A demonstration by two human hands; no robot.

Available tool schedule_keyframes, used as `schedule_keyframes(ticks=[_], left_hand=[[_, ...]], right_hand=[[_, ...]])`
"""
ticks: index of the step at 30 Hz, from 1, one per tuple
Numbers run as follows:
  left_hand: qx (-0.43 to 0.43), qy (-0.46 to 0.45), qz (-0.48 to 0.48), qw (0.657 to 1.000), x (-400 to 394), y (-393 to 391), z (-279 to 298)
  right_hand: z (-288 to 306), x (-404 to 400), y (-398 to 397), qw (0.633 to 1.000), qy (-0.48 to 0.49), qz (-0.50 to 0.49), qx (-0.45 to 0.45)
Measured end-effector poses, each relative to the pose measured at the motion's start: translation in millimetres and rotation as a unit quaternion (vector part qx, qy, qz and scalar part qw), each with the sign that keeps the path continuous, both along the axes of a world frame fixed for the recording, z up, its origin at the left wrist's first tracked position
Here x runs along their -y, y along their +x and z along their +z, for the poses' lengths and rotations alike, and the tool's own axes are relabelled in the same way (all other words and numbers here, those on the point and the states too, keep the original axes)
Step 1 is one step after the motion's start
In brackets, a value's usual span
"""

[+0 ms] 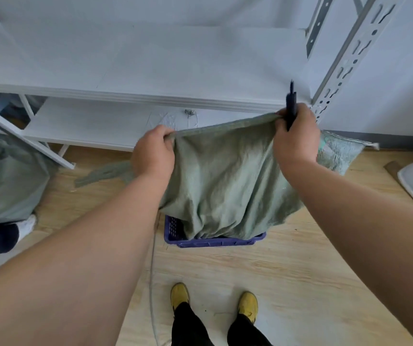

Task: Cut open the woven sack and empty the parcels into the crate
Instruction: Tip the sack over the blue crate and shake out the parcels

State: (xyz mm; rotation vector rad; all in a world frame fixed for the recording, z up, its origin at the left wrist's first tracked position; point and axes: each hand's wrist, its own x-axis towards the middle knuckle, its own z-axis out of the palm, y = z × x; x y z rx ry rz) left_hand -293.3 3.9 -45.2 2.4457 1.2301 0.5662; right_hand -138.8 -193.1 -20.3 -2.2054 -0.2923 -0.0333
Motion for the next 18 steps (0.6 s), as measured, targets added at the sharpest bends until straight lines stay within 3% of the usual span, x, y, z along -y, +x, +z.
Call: schedule_keyframes(ticks=[4,7,10,11,14,18], left_hand=[[-0.079,-0.015,-0.045,0.996,1.2,0.2,-0.8],[0.060,-0.017,-0.005,0.998,-8.5,4.4,10.1],[-0.066,-0.044,-0.064,0.995,-8.2,8.2,10.6],[-0.067,-0.062,-0.052,0.994,-9.4,8.9,11.7],[0.036,-0.137,0.014,0.990,-14.6,19.0,25.1],[0.037,-0.293,-0.072,0.953,6.3,37.5,33.5]], right_hand=[[-5.1,-6.9,-4.4,0.997,-0.046,0.049,-0.029],[-1.8,-11.8,0.7,1.000,0.014,-0.009,-0.013],[-5.7,-15.4,-0.6,0.995,-0.076,0.048,-0.052],[-6.8,-16.7,-3.1,0.991,-0.101,0.068,-0.062],[-1.9,-25.4,-13.5,0.993,-0.035,0.082,-0.076],[-3.0,-39.6,-44.0,0.959,0.049,0.201,-0.196]])
